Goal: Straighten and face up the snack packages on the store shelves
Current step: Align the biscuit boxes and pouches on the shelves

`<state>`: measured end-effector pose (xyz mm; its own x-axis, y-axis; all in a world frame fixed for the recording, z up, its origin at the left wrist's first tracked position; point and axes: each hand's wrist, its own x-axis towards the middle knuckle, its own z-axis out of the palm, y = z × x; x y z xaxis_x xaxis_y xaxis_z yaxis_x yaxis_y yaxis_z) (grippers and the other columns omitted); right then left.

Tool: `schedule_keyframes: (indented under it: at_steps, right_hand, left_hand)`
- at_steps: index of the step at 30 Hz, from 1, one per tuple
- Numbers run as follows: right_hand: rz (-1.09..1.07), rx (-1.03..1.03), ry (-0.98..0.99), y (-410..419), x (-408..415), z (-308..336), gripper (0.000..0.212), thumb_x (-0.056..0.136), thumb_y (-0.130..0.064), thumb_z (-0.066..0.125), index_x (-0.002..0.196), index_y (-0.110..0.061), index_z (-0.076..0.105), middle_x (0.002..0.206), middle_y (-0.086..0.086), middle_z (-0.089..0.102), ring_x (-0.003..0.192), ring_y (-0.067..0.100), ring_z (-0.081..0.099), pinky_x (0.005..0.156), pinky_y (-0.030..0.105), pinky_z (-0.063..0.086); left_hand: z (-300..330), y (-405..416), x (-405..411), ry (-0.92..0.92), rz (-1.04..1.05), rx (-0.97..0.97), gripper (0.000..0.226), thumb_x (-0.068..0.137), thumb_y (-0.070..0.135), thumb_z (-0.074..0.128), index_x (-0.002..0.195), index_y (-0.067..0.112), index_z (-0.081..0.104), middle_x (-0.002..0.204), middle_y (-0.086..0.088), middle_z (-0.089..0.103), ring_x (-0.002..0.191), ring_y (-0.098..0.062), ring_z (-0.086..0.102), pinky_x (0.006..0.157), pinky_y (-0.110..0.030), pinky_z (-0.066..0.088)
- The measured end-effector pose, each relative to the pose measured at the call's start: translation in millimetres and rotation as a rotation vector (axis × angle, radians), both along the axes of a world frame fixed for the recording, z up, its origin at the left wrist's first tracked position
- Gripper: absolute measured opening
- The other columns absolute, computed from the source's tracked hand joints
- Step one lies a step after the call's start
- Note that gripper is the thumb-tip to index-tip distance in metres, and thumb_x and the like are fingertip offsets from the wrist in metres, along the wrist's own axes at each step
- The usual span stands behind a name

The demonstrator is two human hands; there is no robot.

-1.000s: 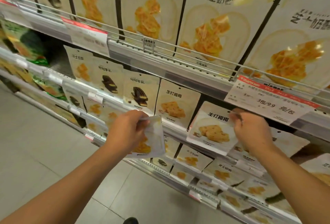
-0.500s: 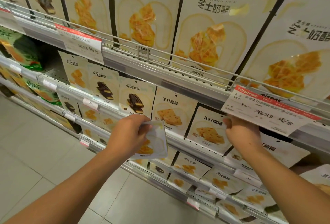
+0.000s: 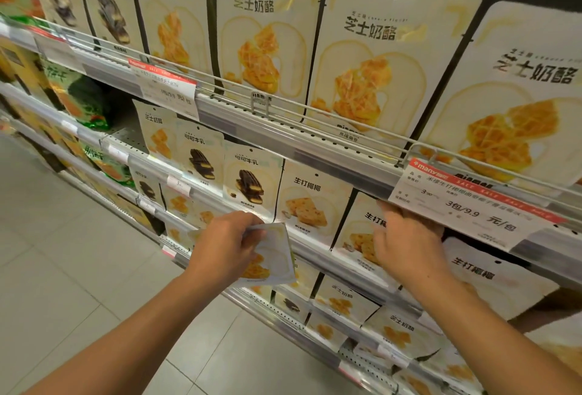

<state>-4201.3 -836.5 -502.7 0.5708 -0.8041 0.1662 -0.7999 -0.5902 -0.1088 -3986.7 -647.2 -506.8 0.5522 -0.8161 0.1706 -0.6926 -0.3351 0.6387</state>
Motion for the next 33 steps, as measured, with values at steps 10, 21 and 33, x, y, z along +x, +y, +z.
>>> schedule_keyframes:
  at_steps: [10,21,33]
  right_hand:
    - [0.459,0.578,-0.336,90,64,-26,0.031,0.086,-0.048,0.056,0.113,-0.034,0.05,0.104,-0.005,0.062,0.097,0.016,0.057,0.081,0.035,0.049]
    - [0.201,0.68,-0.664,120,124,-13,0.015,0.089,-0.033,0.064,0.087,-0.046,0.058,0.089,-0.019,0.066,0.084,-0.004,0.06,0.07,0.011,0.046]
    - [0.052,0.635,-0.7,171,314,11,0.018,0.09,-0.04,0.062,0.108,-0.036,0.06,0.105,-0.023,0.064,0.097,-0.009,0.057,0.09,0.022,0.048]
  left_hand:
    - [21,17,-20,-0.049,-0.095,-0.023,0.018,0.086,0.011,0.07,0.079,0.027,0.07,0.069,0.015,0.064,0.062,-0.005,0.064,0.061,-0.036,0.055]
    - [9,53,82,0.077,-0.065,-0.074,0.042,0.08,0.027,0.078,0.118,0.024,0.061,0.105,0.008,0.062,0.072,-0.012,0.066,0.068,-0.033,0.056]
    - [-20,96,290,0.725,-0.139,0.105,0.041,0.07,0.029,0.086,0.107,0.024,0.068,0.093,0.01,0.076,0.08,-0.009,0.072,0.066,-0.023,0.053]
